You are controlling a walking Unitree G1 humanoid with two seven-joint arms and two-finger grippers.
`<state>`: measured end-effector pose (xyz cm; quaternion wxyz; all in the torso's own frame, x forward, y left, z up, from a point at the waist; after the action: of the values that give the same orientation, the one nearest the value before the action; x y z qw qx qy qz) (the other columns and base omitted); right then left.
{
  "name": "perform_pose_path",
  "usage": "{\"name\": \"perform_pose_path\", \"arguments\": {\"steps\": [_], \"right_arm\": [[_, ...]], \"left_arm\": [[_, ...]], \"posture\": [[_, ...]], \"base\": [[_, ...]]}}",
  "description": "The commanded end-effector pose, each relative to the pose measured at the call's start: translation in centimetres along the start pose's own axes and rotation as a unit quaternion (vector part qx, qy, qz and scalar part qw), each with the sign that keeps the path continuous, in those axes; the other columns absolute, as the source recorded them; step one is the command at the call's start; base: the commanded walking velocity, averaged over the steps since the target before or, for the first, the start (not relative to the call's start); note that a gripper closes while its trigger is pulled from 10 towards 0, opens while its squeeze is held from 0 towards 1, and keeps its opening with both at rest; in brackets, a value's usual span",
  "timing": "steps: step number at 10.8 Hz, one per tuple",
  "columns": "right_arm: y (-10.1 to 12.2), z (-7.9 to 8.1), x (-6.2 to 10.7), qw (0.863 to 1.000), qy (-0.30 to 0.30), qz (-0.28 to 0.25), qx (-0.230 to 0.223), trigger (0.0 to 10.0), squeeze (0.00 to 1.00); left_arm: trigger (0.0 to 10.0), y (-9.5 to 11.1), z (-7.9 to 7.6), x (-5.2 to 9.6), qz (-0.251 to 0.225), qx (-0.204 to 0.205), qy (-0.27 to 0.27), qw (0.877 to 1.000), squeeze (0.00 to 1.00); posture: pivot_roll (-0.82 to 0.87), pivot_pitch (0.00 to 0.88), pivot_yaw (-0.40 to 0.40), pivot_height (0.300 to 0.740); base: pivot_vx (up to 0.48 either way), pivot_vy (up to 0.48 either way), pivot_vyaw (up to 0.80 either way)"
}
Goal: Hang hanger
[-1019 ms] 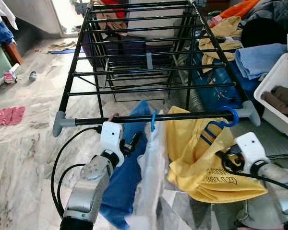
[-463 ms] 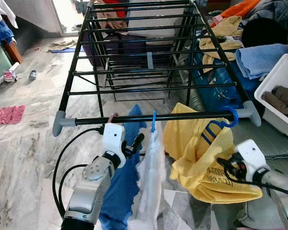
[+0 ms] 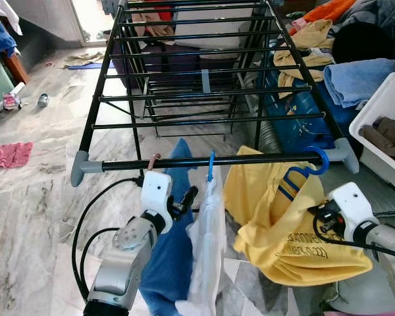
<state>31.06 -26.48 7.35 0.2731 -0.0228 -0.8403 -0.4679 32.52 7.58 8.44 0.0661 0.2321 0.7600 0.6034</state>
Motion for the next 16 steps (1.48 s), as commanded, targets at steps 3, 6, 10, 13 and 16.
{"name": "perform_pose_path", "arguments": {"steps": [3,6,10,13,16], "right_arm": [[-0.4,0.2,0.1,1.0,0.002,0.002,-0.009,0.0,0.0],[-0.2,0.6,0.1,1.0,0.007,-0.005,-0.019,0.0,0.0],[3.6,0.2,1.6,0.981,-0.133,-0.11,-0.083,0.0,0.0],[3.0,2.7,3.3,0.97,-0.181,-0.118,-0.11,0.0,0.0],[0.0,5.8,3.9,0.97,-0.173,-0.066,-0.159,10.0,0.0]], "left_arm": [[10.0,0.0,-0.2,0.3,0.004,-0.009,0.0,1.0,0.0],[10.0,-0.1,-0.3,0.3,0.008,-0.011,-0.001,1.0,0.0],[10.0,-0.2,0.4,0.6,0.0,-0.017,0.027,1.0,0.0],[10.0,-0.4,0.1,-0.1,0.006,-0.031,0.02,0.999,0.0],[10.0,-0.6,-0.3,-0.4,0.007,-0.034,0.014,0.999,0.0]], "posture": [[-0.11,0.102,0.015,0.74],[-0.11,0.11,0.011,0.74],[-0.11,0.085,-0.004,0.74],[-0.13,0.056,0.004,0.74],[-0.13,0.048,0.011,0.74]], "base": [[0.0,0.0,0.0],[0.0,0.0,0.0],[0.0,0.0,0.0],[0.0,0.0,0.0],[0.0,0.0,0.0]]}}
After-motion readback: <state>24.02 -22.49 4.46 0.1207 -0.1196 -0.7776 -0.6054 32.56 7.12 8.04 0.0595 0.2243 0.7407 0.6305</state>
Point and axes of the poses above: a point about 5 cm out from each wrist's last joint towards the gripper, its own x axis pointing back from the gripper into the wrist, its own y axis along the axis of the wrist's last joint, z = x × y, the point moved 5 cm from there along -x, pointing out of the wrist towards the gripper, and after that the axes turned 9 degrees about x, right-handed, at the moved point
